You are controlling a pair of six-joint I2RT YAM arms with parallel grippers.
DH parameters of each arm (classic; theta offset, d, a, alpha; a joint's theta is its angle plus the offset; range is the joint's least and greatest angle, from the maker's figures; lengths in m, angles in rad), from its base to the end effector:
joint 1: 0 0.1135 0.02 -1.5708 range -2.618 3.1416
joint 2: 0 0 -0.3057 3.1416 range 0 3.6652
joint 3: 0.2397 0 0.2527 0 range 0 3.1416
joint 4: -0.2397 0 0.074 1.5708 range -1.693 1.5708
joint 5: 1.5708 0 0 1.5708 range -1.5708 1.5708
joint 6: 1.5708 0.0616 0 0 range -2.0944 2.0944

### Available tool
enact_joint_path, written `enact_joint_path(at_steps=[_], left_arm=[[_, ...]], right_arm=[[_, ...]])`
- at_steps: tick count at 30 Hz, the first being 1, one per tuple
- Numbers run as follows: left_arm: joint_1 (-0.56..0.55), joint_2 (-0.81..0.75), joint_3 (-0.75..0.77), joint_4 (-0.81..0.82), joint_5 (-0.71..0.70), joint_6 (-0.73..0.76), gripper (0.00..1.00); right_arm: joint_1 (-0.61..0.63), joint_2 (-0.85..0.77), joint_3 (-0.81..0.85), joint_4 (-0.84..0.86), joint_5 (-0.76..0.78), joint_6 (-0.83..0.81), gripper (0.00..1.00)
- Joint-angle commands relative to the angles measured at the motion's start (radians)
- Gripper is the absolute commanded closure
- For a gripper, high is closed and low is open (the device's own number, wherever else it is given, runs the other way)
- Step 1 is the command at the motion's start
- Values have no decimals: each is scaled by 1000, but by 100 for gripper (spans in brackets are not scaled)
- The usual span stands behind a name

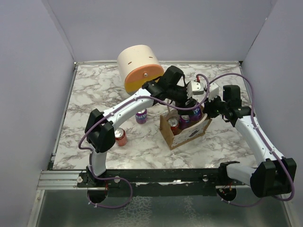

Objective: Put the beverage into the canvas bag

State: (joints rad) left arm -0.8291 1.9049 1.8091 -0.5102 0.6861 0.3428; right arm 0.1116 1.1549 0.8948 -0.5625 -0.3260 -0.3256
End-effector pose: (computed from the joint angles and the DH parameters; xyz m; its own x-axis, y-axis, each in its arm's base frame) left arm 0.2890 -0.3732 0.3692 -0.0524 0.4422 -0.8954 0.9979 -0.0105 -0.0636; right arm 0.2355 0.0462 0.2910 -0.5871 -0.3707 -0.7197 -0.5381 0.8429 0.0048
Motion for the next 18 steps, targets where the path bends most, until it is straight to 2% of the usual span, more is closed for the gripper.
enact_joint_path(at_steps=[1, 8, 18], left_arm=[[-10, 2, 37, 131, 0, -31, 100], [-10, 8, 39, 121, 50, -34, 100], [-11, -53, 47, -63, 139, 107, 100]], right_arm=[[-15, -16, -1, 24, 24, 16, 80], [-28, -22, -5, 18, 9, 19, 81], [-33, -32, -15, 18, -21, 10, 81]])
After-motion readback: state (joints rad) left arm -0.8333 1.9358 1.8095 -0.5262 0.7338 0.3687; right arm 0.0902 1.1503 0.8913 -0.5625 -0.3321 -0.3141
